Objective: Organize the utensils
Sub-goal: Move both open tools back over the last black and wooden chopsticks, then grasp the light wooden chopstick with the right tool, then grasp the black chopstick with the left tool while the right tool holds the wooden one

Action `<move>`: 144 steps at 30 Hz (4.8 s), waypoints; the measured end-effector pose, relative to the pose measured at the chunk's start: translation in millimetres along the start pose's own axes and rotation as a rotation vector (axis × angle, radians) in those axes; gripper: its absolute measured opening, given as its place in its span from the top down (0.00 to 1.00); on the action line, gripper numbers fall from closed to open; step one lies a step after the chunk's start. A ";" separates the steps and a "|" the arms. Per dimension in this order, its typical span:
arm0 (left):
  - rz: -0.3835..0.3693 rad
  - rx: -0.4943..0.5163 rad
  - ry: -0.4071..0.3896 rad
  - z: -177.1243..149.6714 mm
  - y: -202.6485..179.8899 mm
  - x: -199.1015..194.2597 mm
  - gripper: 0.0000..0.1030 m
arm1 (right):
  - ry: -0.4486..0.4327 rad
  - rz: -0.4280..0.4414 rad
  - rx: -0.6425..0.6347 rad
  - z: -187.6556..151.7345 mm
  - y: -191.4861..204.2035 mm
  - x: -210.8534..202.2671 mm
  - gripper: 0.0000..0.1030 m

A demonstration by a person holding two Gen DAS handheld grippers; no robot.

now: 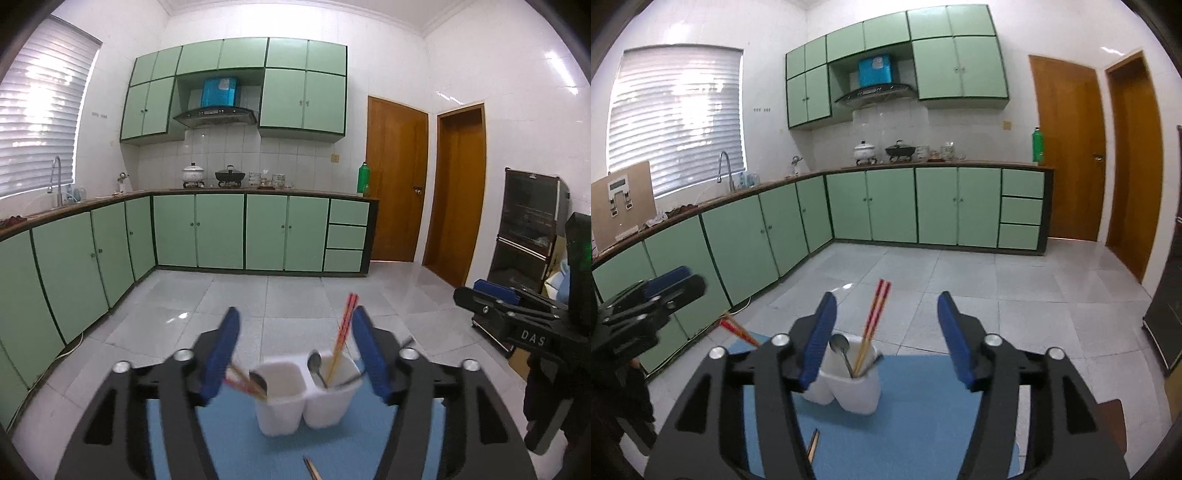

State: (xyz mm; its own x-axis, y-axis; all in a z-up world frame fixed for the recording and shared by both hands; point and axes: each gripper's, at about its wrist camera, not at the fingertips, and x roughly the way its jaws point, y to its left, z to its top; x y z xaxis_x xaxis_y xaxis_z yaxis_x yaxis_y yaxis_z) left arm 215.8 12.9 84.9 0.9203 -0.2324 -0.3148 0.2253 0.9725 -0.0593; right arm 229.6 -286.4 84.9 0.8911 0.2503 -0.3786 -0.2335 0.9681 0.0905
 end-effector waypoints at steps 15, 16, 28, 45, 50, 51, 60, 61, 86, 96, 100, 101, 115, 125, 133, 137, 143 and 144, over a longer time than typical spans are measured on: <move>0.094 -0.021 0.151 -147.6 -5.1 -74.5 0.15 | 0.125 -0.077 0.088 -161.0 5.9 -77.3 0.12; 0.094 -0.026 0.162 -155.0 -4.9 -76.6 0.15 | 0.138 -0.079 0.093 -170.4 6.6 -78.6 0.12; 0.140 -0.068 0.361 -228.0 3.4 -70.8 0.15 | 0.313 -0.078 0.071 -233.8 35.7 -59.9 0.12; 0.179 -0.079 0.479 -252.3 14.5 -73.0 0.15 | 0.491 -0.011 -0.052 -268.0 92.4 -44.4 0.12; 0.174 -0.081 0.481 -253.3 13.6 -73.9 0.15 | 0.511 -0.017 -0.077 -271.7 99.6 -38.8 0.12; 0.173 -0.082 0.480 -253.3 13.7 -74.2 0.15 | 0.515 -0.020 -0.083 -272.0 100.4 -38.2 0.12; 0.169 -0.095 0.481 -253.7 15.5 -71.7 0.15 | 0.548 -0.042 -0.119 -273.0 109.5 -25.5 0.14; 0.168 -0.094 0.482 -254.0 15.5 -71.2 0.15 | 0.548 -0.042 -0.120 -272.8 110.1 -24.1 0.14; 0.164 -0.090 0.492 -258.1 11.7 -69.5 0.15 | 0.522 0.009 -0.050 -271.6 101.4 -29.9 0.56; 0.168 -0.087 0.499 -259.1 9.4 -67.7 0.15 | 0.520 0.050 -0.050 -270.9 106.3 -28.9 0.94; 0.157 -0.077 0.504 -259.1 2.6 -66.1 0.15 | 0.510 0.046 -0.029 -269.9 102.0 -32.7 0.94; 0.151 -0.072 0.505 -259.0 -0.8 -65.6 0.15 | 0.504 0.038 -0.023 -269.4 99.6 -34.5 0.94; 0.066 -0.029 0.523 -261.7 -53.0 -52.6 0.17 | 0.491 -0.051 0.100 -270.8 41.4 -44.0 0.94; 0.100 -0.045 0.566 -265.1 -63.3 -36.6 0.33 | 0.501 -0.013 0.091 -271.0 38.1 -42.4 0.94; 0.112 -0.039 0.554 -264.2 -65.2 -38.4 0.57 | 0.507 0.014 0.086 -271.7 38.3 -41.1 0.92; 0.109 -0.031 0.551 -264.1 -66.2 -38.5 0.72 | 0.510 0.012 0.084 -272.5 39.2 -41.1 0.92; 0.101 -0.022 0.551 -264.3 -70.3 -37.5 0.90 | 0.508 -0.003 0.065 -272.3 42.0 -41.3 0.93; 0.100 -0.020 0.552 -264.7 -71.0 -37.6 0.91 | 0.507 -0.006 0.061 -272.2 42.6 -41.2 0.93</move>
State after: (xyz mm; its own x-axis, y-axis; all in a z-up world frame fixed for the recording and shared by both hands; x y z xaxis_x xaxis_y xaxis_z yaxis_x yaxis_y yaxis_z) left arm 80.5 -43.1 -149.8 0.6318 -0.1014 -0.7685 0.1344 0.9907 -0.0202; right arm 77.0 -257.6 -146.4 0.5876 0.2239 -0.7776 -0.1921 0.9721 0.1347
